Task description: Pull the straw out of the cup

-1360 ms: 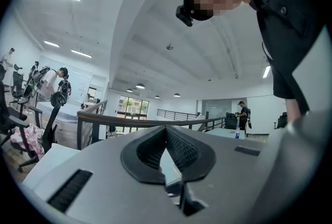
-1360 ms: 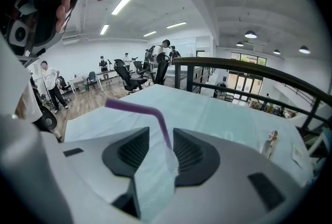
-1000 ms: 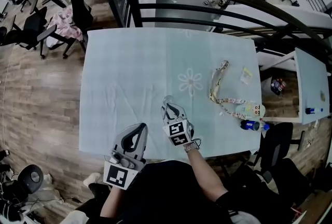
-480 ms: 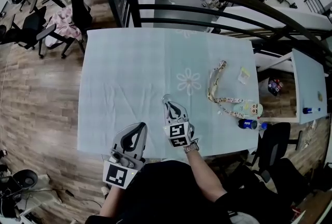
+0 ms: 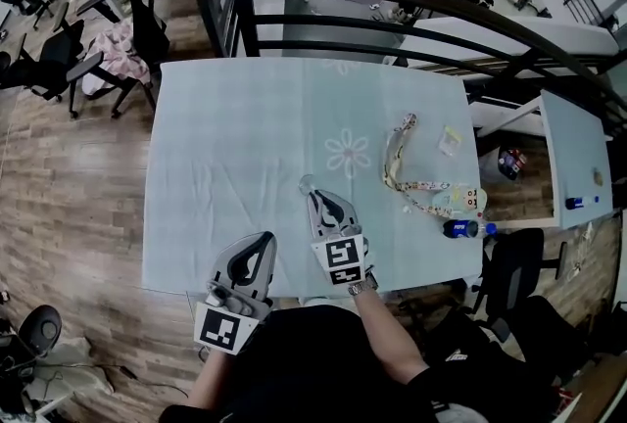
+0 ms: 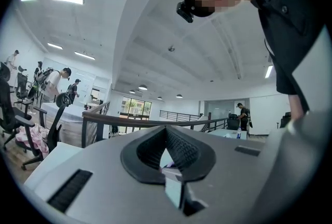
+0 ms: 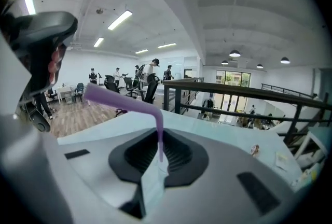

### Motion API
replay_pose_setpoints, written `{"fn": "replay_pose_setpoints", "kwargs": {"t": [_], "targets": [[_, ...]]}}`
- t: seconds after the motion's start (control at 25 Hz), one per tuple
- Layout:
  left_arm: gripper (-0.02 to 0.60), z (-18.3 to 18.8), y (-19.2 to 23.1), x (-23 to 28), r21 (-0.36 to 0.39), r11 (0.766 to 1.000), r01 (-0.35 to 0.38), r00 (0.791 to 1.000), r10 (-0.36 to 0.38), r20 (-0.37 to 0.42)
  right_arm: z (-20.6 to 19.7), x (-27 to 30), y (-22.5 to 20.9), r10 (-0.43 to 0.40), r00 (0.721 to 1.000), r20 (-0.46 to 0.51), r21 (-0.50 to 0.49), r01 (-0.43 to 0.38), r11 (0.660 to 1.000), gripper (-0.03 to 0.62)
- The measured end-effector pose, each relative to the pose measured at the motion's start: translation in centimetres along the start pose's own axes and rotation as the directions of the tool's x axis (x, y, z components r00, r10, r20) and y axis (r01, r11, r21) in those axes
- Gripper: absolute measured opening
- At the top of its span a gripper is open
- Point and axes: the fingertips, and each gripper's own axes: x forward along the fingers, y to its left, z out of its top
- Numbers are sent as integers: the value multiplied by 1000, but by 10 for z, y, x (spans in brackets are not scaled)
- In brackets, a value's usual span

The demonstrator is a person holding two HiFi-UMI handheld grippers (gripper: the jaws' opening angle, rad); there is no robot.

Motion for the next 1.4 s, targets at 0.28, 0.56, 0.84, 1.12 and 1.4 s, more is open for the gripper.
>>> {"fn": "replay_pose_setpoints", "kwargs": {"t": [0.28,0.56,0.84,1.12,1.4], "targets": [[12,-4,-17,-5,-3,1000,18,1000,-18,1,43,-49,1,6,993,117,14,-7,1000,38],[12,0,-45,-3,32,998,50,998,-51,21,90,-115,2,24,965,263,32,-34,999,38],[12,9,-74,-6,49,997,67,997,-69,46,122,-170,-2,38,931,364,43,-57,997,38],[12,22,-99,-19,62,997,44,995,-49,91,125,-220,-4,49,907,418,38,-71,997,38],[12,31,-114,-47,80,997,-10,990,-1,138,119,-254,9,81,892,444,-9,-86,996,38]]}}
